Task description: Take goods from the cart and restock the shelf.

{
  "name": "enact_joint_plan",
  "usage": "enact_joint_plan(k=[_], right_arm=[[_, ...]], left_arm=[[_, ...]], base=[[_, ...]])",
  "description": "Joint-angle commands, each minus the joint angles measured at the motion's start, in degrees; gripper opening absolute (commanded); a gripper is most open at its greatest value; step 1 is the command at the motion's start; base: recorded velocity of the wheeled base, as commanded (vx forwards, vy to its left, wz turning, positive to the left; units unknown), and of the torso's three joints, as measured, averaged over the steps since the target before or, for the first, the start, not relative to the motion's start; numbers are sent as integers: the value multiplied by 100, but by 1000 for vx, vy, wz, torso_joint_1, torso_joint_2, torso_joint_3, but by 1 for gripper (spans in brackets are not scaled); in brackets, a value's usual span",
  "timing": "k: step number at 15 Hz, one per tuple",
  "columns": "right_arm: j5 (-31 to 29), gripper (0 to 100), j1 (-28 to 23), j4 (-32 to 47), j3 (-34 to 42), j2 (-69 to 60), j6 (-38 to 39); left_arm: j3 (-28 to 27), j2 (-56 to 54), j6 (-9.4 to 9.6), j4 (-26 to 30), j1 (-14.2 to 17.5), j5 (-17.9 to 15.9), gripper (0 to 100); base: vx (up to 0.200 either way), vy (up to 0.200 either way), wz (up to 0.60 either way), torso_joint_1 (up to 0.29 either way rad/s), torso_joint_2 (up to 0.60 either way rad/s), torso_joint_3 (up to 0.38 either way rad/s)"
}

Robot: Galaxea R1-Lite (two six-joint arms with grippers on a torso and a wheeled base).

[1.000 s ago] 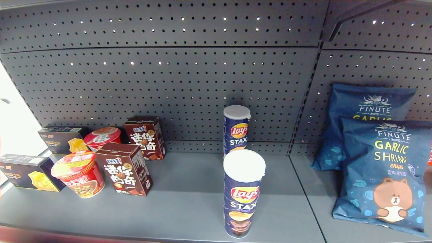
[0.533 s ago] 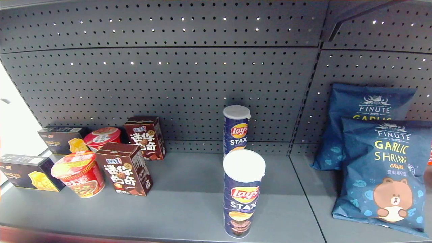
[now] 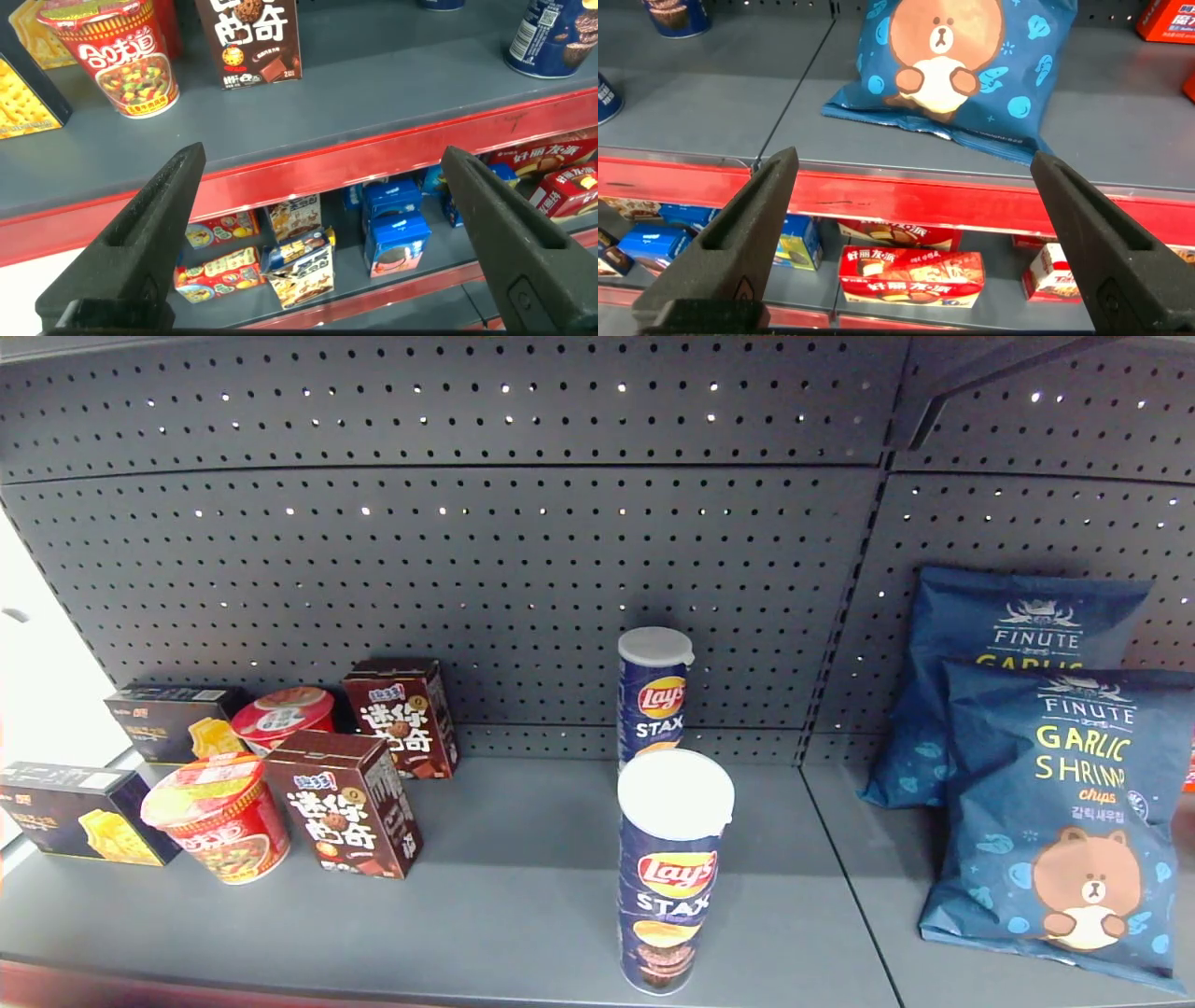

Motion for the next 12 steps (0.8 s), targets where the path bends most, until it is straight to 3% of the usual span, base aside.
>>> enact_joint_plan(k=[1, 2, 12], right_arm=[[9, 100, 0, -4, 0, 7, -22], [27, 100, 0, 5, 0, 16, -39], [27, 100, 0, -4, 0, 16, -39]], left_arm=[[0, 9, -1, 0, 1, 1, 100], [0, 9, -1, 0, 1, 1, 100], [0, 9, 16, 0, 1, -8, 100]], base=[[0, 0, 0, 0, 0, 0], [0, 0, -600, 2, 7, 2], [0, 0, 0, 0, 0, 0]])
